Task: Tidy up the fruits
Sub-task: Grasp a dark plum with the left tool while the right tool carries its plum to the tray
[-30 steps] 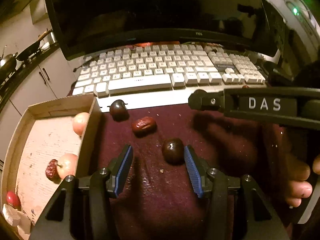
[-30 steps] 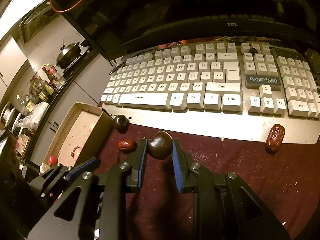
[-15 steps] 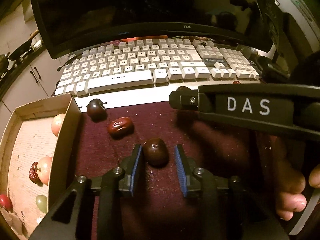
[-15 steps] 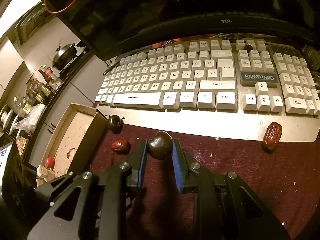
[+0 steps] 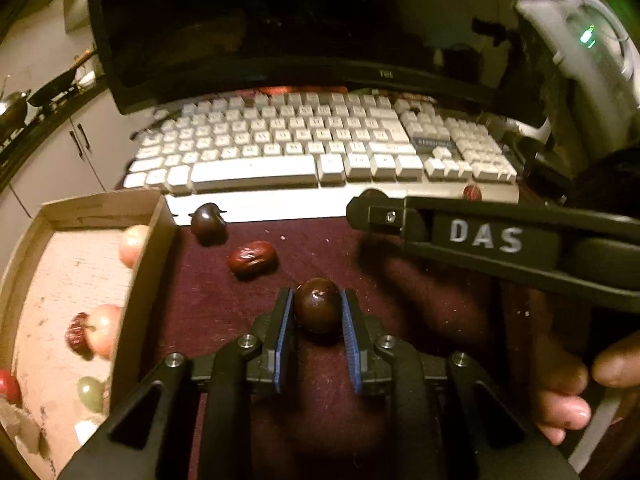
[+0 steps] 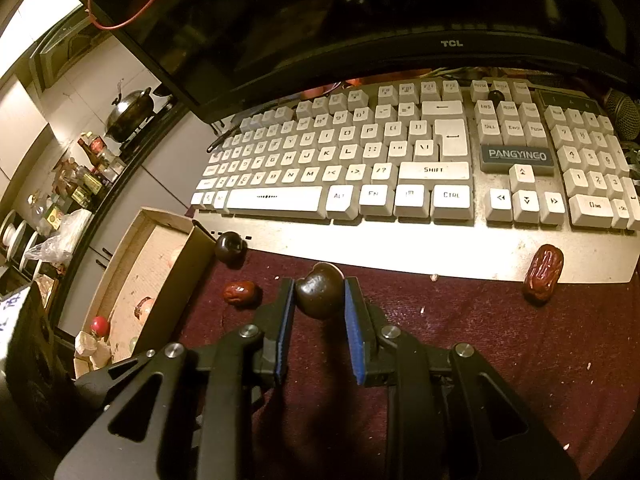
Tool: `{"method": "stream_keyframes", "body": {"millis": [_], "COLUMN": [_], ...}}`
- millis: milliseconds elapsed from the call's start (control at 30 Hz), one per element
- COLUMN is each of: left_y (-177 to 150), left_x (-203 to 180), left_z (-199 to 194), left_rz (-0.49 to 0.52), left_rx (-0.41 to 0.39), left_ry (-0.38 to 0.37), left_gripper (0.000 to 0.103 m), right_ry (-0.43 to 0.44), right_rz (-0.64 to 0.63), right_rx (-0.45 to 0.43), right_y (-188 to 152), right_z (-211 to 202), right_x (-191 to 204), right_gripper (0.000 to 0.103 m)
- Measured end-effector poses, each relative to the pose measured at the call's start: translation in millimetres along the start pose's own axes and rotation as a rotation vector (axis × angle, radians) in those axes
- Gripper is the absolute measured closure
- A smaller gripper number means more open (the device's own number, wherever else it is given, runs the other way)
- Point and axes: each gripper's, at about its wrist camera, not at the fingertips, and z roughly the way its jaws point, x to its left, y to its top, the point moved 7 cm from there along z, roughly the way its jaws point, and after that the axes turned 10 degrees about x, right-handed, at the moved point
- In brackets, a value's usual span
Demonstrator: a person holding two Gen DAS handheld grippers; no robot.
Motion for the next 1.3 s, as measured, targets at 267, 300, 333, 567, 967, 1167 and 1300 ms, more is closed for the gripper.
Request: {"method": "stream_keyframes", "body": {"millis": [267,300,333,567,967,1167,1300], "left_y": [-15.1,-17.7,-19.9,-32.5,-52.9,-67.5,-76.1], "left_x": [17.2,22.5,28.1,71.1,130.3,157.4,172.5], "left_z": [-62.8,-70.0,-75.2,-99.5,-106.4,-111.4,-105.6], "left_rz": [-0.039,-0.054,-0.069,-0.167,-0.278,-0.32,-0.347], "left_rx": [-0.109,-0.121,-0.127,-0.175,-0.204,-0.207,-0.186], "left_ry": [0.037,0.043,0.049,0.113,0.171,0.204,0.217], "left_gripper": [0.08,0.08,0.08,0.08,0.08,0.08,0.08], "right_ry": [0.014,0.015,0.017,0.004,0.042,0.123,0.125], "right_rz": [-0.022,-0.028,-0.031,-0.071,-0.234,-0.353,-0.416], "right_rx": [-0.04,-0.046,-0.05,-0.083,-0.143,-0.12,-0.08], "right_y": [0.6,0.8,0.8,-0.1,-21.9,-43.7,-58.0], "right_z": [-10.2,-11.3,-12.1,-13.2,-18.3,-6.4,12.7], "right_x": [6.5,7.9,8.5,19.3,101.1,172.4,200.3], "right_gripper": [0.077,0.077,0.077,0.077,0.077,0.077,0.077]}}
